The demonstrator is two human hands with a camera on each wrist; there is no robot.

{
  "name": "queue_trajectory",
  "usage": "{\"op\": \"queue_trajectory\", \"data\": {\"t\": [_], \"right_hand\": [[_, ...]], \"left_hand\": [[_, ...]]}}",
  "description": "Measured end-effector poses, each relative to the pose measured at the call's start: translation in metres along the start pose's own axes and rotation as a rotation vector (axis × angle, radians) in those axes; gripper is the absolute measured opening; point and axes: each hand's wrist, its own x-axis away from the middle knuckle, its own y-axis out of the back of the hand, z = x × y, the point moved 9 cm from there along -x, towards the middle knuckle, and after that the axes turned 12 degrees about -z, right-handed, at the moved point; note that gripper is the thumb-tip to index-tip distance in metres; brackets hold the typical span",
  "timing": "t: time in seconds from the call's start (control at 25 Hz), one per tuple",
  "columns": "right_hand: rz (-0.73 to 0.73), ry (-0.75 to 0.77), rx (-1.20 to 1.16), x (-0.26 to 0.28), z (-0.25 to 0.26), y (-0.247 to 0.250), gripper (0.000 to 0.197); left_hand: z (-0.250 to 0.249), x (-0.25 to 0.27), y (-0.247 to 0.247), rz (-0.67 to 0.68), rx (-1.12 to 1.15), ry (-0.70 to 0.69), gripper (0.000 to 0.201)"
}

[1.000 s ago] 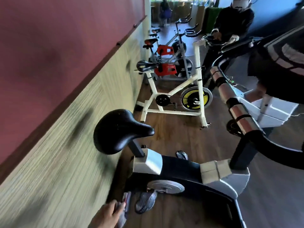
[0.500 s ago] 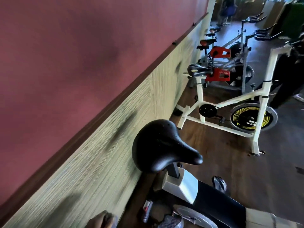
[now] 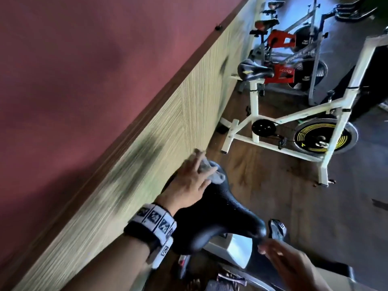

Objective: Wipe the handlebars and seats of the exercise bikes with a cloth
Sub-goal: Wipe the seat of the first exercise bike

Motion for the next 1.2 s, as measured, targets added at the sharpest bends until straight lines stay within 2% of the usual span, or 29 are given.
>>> {"op": "queue_trajectory", "data": {"t": [0.08,0.12,0.16,0.2,0.24,0.28,0.4,0.44,0.52,0.6,0.68,0.84,1.0,1.12,1.2], "right_hand": [[-0.119,0.097,0.025,-0.044,0.057,0.021,0.014],[-0.132,0.185,0.015,-0.064,0.081,0.023,0.013],[-0.148,0.310,0.057,-0.080,0.100,0.018,0.015],[-0.151,0.384,0.100,-0.098,0.113,0.008,0.020],[-0.127,0.418,0.144,-0.114,0.126,-0.007,0.030],[-0.089,0.436,0.219,-0.130,0.136,-0.026,0.043],[0.058,0.512,0.486,-0.175,0.153,-0.089,0.074],[0.100,0.494,0.537,-0.189,0.150,-0.106,0.079],[0.164,0.354,0.578,-0.214,0.134,-0.129,0.074],[0.180,0.239,0.561,-0.225,0.123,-0.138,0.070],[0.182,0.194,0.529,-0.212,0.115,-0.136,0.072],[0.226,0.129,0.568,-0.165,0.097,-0.123,0.078],[0.191,0.000,0.571,-0.198,0.110,-0.137,0.097],[0.154,0.013,0.569,-0.218,0.118,-0.144,0.097],[0.090,0.027,0.552,-0.204,0.113,-0.133,0.097]], "left_hand": [[-0.009,0.000,-0.031,0.171,0.144,0.055,0.062],[-0.009,0.004,-0.029,0.149,0.217,0.100,0.069],[-0.010,0.006,-0.020,0.065,0.306,0.117,0.074],[-0.002,0.009,-0.008,-0.041,0.387,0.191,0.076],[0.019,0.017,-0.001,-0.163,0.423,0.296,0.076],[0.038,0.024,0.004,-0.228,0.404,0.378,0.076],[0.063,0.044,-0.001,-0.206,0.352,0.449,0.070],[0.070,0.046,-0.002,-0.225,0.368,0.479,0.063],[0.086,0.047,-0.005,-0.266,0.407,0.600,0.047],[0.096,0.045,-0.018,-0.202,0.414,0.706,0.040],[0.095,0.044,-0.026,-0.134,0.366,0.717,0.038],[0.088,0.041,-0.020,-0.145,0.335,0.706,0.037],[0.089,0.041,-0.021,-0.145,0.338,0.702,0.037],[0.091,0.043,-0.022,-0.152,0.369,0.715,0.039],[0.092,0.043,-0.022,-0.159,0.374,0.707,0.038]]}}
